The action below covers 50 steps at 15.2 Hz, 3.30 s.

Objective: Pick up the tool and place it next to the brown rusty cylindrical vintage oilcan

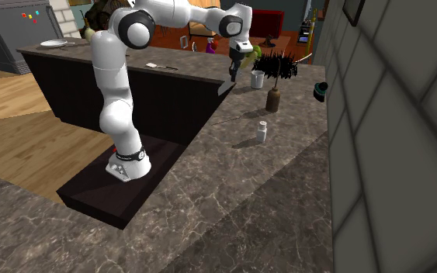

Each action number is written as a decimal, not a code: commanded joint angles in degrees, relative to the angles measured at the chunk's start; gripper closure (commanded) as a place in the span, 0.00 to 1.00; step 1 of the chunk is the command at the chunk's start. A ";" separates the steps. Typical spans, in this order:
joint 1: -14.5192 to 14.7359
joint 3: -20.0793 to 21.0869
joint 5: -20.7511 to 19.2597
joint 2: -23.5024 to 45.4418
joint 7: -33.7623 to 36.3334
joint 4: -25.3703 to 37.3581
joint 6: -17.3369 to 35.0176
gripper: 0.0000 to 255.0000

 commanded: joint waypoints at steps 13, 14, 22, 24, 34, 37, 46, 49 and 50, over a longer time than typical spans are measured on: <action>0.18 -0.07 -0.54 2.00 -0.25 -8.45 10.36 1.00; 0.20 -0.09 -0.61 2.24 -0.25 -8.93 11.08 1.00; 0.46 -0.26 -1.37 4.62 -0.11 -12.30 16.71 1.00; 0.54 -0.33 -1.60 5.32 -0.05 -13.02 18.09 1.00; 0.78 -0.55 -2.25 7.25 0.16 -14.58 21.49 1.00; 0.78 -0.55 -2.26 7.26 0.16 -14.56 21.49 0.00; 0.15 -0.40 -1.22 4.17 -0.55 -10.88 14.83 0.00; 0.15 -0.41 -1.22 4.17 -0.55 -10.88 14.83 0.00; 0.15 -0.41 -1.22 4.17 -0.55 -10.88 14.83 0.00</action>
